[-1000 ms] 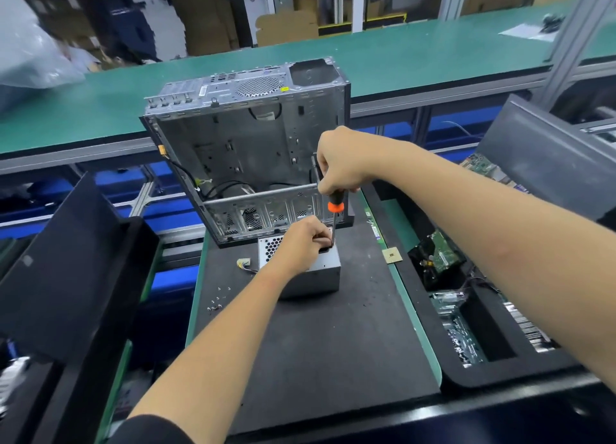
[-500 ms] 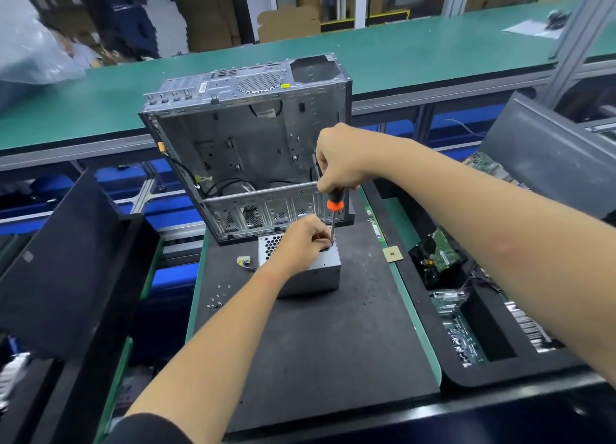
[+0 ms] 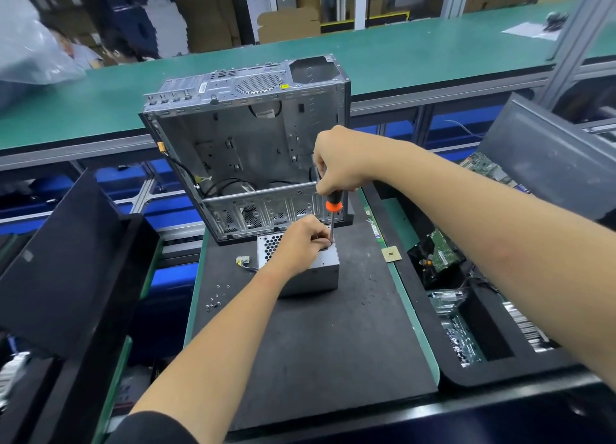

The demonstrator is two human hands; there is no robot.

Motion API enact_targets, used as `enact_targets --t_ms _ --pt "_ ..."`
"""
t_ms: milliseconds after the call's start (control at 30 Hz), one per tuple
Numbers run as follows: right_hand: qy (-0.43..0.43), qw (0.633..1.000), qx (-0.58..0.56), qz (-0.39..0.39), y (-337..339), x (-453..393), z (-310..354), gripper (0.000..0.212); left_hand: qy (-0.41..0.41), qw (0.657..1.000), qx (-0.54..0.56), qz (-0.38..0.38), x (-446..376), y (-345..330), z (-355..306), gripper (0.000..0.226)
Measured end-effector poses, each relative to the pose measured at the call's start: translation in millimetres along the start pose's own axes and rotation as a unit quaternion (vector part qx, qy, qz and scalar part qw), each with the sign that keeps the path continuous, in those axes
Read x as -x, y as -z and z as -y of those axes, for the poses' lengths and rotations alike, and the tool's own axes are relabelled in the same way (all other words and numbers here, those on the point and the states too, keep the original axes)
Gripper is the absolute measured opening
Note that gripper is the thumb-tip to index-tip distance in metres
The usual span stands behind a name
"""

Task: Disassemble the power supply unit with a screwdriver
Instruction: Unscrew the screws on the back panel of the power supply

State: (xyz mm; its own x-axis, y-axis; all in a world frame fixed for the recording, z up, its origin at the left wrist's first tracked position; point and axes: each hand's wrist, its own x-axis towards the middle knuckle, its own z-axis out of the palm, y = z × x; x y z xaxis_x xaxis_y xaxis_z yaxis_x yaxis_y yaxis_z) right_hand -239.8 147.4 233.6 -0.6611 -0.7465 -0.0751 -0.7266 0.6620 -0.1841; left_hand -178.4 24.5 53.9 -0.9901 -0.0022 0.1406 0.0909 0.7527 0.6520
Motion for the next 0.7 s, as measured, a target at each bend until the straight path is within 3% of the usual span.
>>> enact_targets --t_ms 367,600,700 --pt "0.008 1.000 0.026 -0.002 -3.6 3.1 4.0 0.022 0.015 0.999 0.048 -0.014 0.3 -0.6 5.4 0.016" --pt "-0.038 0.992 0.099 0.068 4.5 0.3 6.4 0.033 0.023 0.998 0.061 -0.002 -2.7 0.0 6.9 0.016" --pt "-0.003 0.990 0.105 0.095 5.9 -0.1 2.4 0.037 0.037 0.997 0.068 0.001 -2.9 2.6 8.3 0.020"
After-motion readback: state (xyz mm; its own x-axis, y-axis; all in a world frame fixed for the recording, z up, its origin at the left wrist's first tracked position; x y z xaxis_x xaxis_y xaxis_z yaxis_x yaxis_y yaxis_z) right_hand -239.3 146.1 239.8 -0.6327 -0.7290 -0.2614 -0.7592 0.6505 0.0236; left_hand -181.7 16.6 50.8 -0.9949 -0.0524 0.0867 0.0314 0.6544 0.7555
